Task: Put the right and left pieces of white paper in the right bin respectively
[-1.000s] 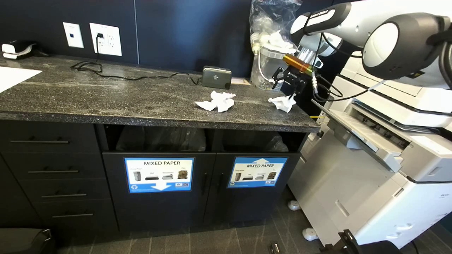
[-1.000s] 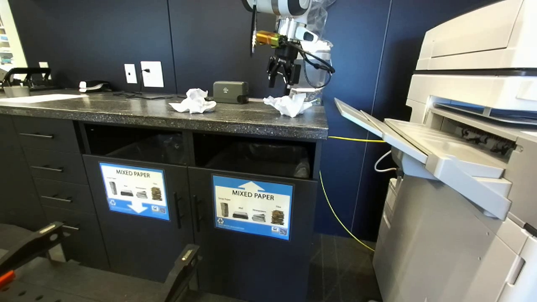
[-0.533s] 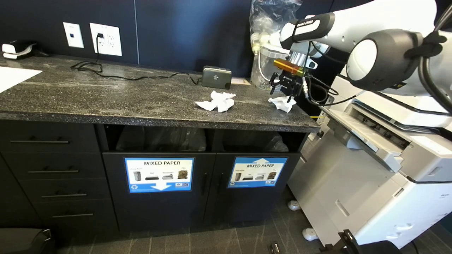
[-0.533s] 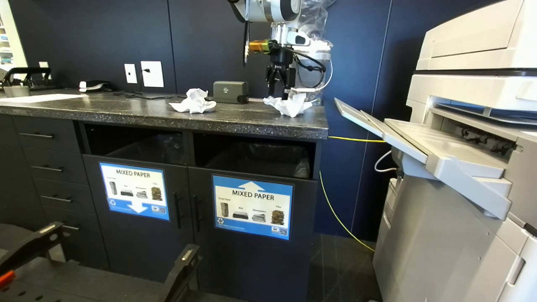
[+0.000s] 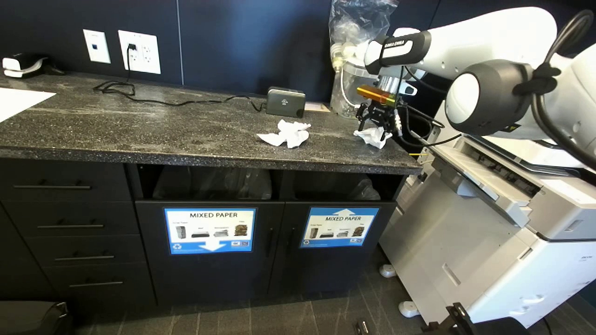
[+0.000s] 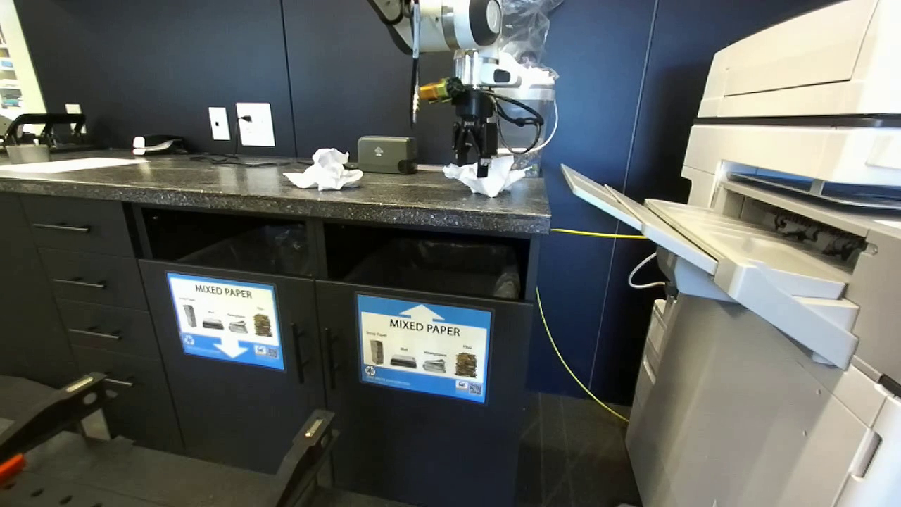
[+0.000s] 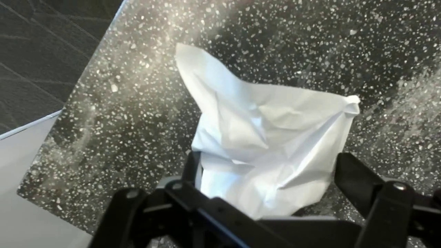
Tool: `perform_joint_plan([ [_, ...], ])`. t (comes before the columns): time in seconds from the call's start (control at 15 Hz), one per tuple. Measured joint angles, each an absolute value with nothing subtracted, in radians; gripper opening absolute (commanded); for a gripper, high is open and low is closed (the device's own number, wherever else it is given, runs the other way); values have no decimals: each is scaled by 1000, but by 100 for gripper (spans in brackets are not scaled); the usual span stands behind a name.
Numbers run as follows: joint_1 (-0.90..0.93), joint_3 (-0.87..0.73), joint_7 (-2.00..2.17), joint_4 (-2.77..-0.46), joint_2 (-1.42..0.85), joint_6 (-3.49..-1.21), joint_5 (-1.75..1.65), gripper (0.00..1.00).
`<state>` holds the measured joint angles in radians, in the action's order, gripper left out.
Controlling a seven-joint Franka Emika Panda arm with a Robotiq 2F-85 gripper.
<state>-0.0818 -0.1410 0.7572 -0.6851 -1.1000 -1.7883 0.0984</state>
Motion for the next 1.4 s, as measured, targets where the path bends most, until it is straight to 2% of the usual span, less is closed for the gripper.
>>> perform_joint_plan([
  [0.2,-81,-145,775,-667,-1113,-1773,96,100],
  [0.33,-81,-146,782,-657,-1122,-1768,96,74],
  [0.67,-82,-147,784,-644,-1140,-1766,96,34],
  [0.87,-85,-149,784,-634,-1150,-1763,96,13],
  [1.13,-90,-151,784,-631,-1151,-1758,96,5],
  [1.2,-91,-152,784,-630,-1151,-1757,96,9],
  [1.4,-92,-152,783,-629,-1151,-1752,96,10],
])
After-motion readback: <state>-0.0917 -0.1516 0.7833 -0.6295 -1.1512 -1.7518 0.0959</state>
